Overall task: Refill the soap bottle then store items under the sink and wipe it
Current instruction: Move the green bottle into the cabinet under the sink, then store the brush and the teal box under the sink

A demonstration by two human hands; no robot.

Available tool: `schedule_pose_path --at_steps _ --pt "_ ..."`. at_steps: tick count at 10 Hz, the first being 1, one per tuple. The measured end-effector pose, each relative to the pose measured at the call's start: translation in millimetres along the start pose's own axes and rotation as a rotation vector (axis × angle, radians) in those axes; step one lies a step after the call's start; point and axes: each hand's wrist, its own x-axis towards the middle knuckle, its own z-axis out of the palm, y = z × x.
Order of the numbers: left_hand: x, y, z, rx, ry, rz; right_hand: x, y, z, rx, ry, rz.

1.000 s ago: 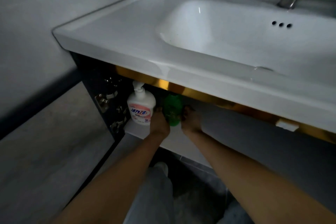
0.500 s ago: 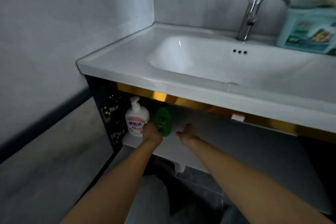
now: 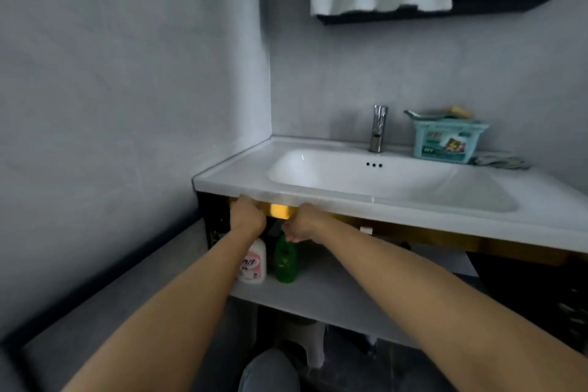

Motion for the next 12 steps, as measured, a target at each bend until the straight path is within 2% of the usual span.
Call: schedule_pose_path --at_steps 1,3,7,9,12 --pt "8 39 -28 -0.020 0.021 0.047 -15 -38 -30 0.013 0.067 -0.058" --pt "24 112 -34 -0.046 0.039 0.138 -21 -50 -95 0.082 0.143 -0.075" --pt "62 213 69 -0.146 -0.201 0.267 25 19 -223 0.196 0.398 0.046" --pt "92 262 126 -0.060 -0.267 0.352 58 53 -287 0.185 0.510 0.085" --pt "141 301 194 -0.010 -0.336 0.375 109 92 -364 0.203 0.687 0.172"
